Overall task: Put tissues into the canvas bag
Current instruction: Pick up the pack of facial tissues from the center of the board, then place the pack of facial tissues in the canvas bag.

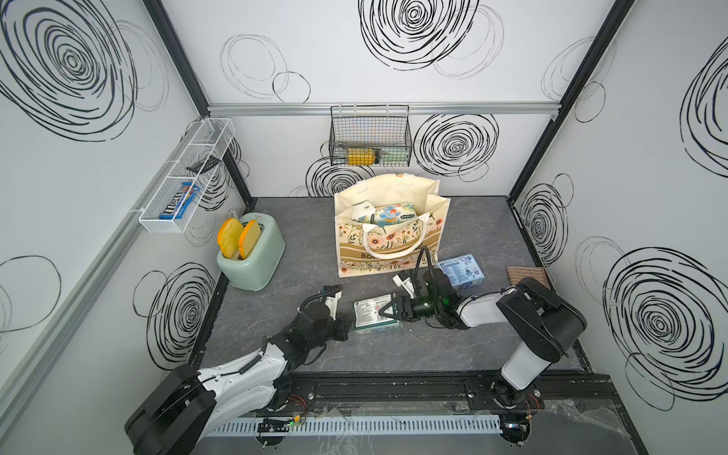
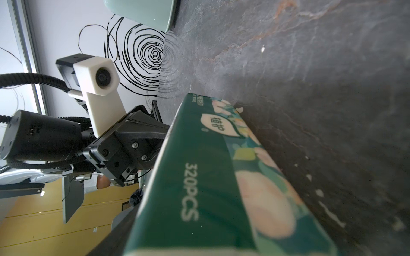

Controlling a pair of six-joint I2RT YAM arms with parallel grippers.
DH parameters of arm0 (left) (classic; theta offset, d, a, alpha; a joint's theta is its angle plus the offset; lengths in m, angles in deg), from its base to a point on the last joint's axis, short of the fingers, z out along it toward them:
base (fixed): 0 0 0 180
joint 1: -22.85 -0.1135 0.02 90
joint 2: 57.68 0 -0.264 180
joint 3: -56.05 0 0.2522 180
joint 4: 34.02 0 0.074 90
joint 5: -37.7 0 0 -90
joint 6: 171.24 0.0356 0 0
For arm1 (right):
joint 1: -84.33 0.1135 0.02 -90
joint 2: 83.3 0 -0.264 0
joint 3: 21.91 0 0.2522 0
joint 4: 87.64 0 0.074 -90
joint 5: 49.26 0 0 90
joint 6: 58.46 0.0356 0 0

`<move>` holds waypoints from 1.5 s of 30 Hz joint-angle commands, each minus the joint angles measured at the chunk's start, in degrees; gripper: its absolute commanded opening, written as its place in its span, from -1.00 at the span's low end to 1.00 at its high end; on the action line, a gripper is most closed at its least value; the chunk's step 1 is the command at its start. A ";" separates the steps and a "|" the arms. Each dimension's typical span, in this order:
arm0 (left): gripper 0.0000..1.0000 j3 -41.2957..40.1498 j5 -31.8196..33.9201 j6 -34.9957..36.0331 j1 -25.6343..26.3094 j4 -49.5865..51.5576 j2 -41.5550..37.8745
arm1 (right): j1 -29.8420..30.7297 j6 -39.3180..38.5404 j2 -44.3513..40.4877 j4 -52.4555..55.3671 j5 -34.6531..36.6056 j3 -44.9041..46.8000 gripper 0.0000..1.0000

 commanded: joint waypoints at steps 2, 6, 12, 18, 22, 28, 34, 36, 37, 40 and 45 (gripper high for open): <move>-0.97 0.56 -0.95 0.17 -0.32 4.22 -0.40 | 0.26 -0.14 -1.81 -1.03 0.71 1.04 0.41; 0.02 2.38 -1.90 -2.66 1.69 6.09 -5.03 | 0.18 -1.11 -3.93 1.31 1.55 1.13 0.27; 0.42 12.23 -1.46 -4.38 3.94 19.75 -16.39 | -0.23 -2.90 -8.39 6.04 2.65 0.88 0.12; 0.65 33.80 7.57 4.87 3.46 44.15 -26.06 | -1.82 -4.48 -19.10 16.47 2.45 -2.69 0.01; 0.80 40.11 15.51 13.19 3.15 51.95 -30.76 | -3.17 -6.74 -27.49 25.78 4.28 -9.73 0.01; 0.76 33.72 15.52 13.71 3.28 47.84 -40.16 | -9.66 -9.31 -33.31 30.33 7.36 -23.99 -0.06; 0.74 32.45 20.25 13.83 2.74 47.70 -46.73 | -14.19 -14.54 -21.27 38.01 8.36 -46.53 -0.07; 0.72 32.35 20.34 13.74 2.74 47.66 -47.58 | -14.57 -16.56 -15.16 41.17 8.86 -54.97 -0.06; 0.72 32.35 20.44 13.73 2.76 47.72 -47.70 | -14.81 -17.50 -12.36 42.75 9.13 -58.37 -0.05; 0.72 32.26 20.56 13.51 2.84 47.79 -47.75 | -15.61 -20.68 -3.80 49.71 9.71 -69.18 -0.02; 0.73 32.09 20.88 13.28 3.34 47.95 -47.11 | -15.59 -25.36 3.84 58.73 11.76 -78.44 0.04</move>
